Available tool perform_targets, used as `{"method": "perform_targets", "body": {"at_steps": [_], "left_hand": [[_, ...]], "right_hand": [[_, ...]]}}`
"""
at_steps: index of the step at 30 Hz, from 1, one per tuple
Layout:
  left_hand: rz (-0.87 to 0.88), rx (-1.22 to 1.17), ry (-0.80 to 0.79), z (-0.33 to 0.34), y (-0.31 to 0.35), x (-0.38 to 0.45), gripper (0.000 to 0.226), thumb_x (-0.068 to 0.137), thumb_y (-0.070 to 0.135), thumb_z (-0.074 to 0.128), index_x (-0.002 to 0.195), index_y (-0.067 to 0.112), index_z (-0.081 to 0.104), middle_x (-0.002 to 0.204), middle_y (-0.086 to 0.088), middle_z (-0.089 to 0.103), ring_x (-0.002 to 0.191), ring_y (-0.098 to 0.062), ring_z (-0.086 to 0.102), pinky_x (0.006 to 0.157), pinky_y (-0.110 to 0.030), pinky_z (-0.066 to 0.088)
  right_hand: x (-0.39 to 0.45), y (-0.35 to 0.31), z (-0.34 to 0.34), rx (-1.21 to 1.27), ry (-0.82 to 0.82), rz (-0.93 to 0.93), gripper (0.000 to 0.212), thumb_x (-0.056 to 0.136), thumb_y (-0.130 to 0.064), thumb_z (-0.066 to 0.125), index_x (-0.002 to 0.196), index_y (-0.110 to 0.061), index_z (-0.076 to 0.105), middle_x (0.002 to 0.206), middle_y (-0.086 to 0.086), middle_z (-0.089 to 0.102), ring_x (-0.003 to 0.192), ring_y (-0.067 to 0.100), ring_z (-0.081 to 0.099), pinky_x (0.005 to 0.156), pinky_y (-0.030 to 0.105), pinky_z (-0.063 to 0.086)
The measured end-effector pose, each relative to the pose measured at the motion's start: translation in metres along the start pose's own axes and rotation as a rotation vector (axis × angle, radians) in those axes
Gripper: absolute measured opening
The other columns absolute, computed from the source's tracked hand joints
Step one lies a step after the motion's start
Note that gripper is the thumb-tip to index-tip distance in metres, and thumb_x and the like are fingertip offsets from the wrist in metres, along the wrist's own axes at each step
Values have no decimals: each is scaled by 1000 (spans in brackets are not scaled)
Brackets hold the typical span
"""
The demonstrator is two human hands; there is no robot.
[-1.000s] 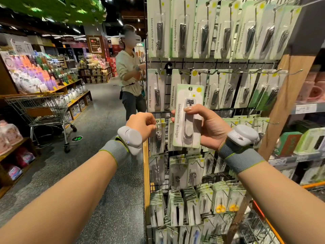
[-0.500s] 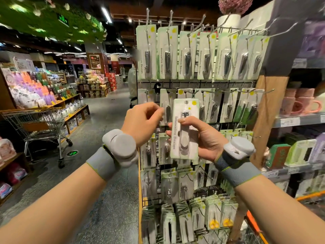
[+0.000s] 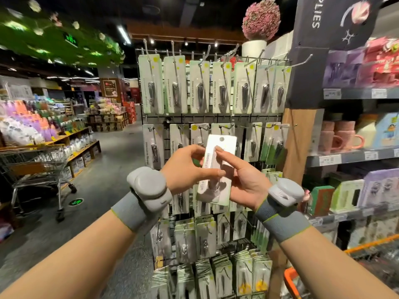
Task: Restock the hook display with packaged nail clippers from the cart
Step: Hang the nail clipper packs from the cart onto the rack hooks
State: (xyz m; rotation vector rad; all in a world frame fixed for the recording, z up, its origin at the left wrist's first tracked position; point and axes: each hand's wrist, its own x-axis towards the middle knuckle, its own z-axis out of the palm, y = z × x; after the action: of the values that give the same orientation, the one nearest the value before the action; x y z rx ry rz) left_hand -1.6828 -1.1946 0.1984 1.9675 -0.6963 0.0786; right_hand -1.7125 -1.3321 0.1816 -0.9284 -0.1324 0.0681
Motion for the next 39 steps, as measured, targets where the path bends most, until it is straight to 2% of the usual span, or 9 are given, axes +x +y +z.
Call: {"method": "perform_targets", "body": {"at_steps": [4, 7, 9, 14, 17, 24, 27, 30, 39], "left_hand": [[-60, -114, 43, 5, 3, 1, 56, 59, 22, 89, 105, 10, 58, 102, -6, 67, 95, -29, 66, 75, -44, 55], [-127, -302, 78, 7, 8, 1, 56, 62, 7, 85, 106, 2, 51, 101, -17, 68, 90, -34, 67, 56, -36, 47], [-141, -393, 70, 7, 11, 1, 52, 64, 0, 81, 101, 5, 45, 82, -13, 71, 75, -29, 68, 51, -32, 41], [-179, -525, 42, 4, 15, -3, 50, 67, -4, 75, 103, 10, 43, 83, -13, 72, 65, -22, 67, 60, -36, 45], [-180, -537, 4, 6, 14, -9, 49, 70, -4, 72, 113, 8, 51, 90, -10, 72, 71, -20, 67, 64, -35, 48], [-201, -570, 19, 1, 7, -20, 43, 72, -5, 68, 110, 11, 57, 88, -6, 72, 64, -17, 69, 46, -28, 52], [-231, -527, -56, 10, -1, -31, 43, 64, -4, 69, 102, 12, 57, 86, -7, 72, 67, -16, 69, 46, -29, 54], [-247, -494, -109, 17, -10, -36, 39, 74, -7, 66, 107, 11, 55, 88, -7, 73, 70, -15, 70, 51, -30, 54], [-336, -464, -249, 5, -22, -56, 29, 90, 16, 54, 112, -3, 55, 86, -11, 64, 64, -13, 59, 59, -23, 49]], "right_hand": [[-5, -11, -10, 56, -21, 30, 55, 99, -36, 41, 72, -4, 76, 78, 17, 72, 60, 25, 69, 52, 36, 58], [-3, -15, -19, 14, 46, 38, 48, 99, -38, 39, 105, -1, 70, 100, 21, 70, 79, 30, 71, 72, 47, 55], [-2, -17, -23, 12, 75, 41, 44, 99, -35, 40, 117, 0, 61, 101, 22, 70, 80, 30, 71, 74, 48, 55], [-4, -21, -31, -17, 70, 29, 35, 98, -29, 45, 108, -1, 64, 90, 20, 72, 72, 28, 71, 65, 45, 58], [-6, -21, -32, -95, 75, 10, 34, 97, -26, 47, 116, -3, 62, 107, 21, 68, 82, 28, 70, 73, 46, 58], [-12, -26, -46, -79, 132, -69, 33, 96, -22, 45, 117, 0, 57, 94, 15, 71, 79, 24, 70, 73, 36, 58], [-19, -16, -46, -116, 85, -61, 21, 94, -22, 50, 104, -9, 64, 92, 9, 71, 84, 20, 68, 85, 37, 56], [-25, -3, -39, -142, 56, -69, 28, 94, -14, 49, 76, -10, 71, 71, 6, 71, 65, 13, 69, 64, 26, 59], [-41, 31, -28, -80, 102, -26, 19, 95, -14, 49, 97, -2, 64, 80, 13, 72, 66, 18, 70, 63, 32, 60]]}}
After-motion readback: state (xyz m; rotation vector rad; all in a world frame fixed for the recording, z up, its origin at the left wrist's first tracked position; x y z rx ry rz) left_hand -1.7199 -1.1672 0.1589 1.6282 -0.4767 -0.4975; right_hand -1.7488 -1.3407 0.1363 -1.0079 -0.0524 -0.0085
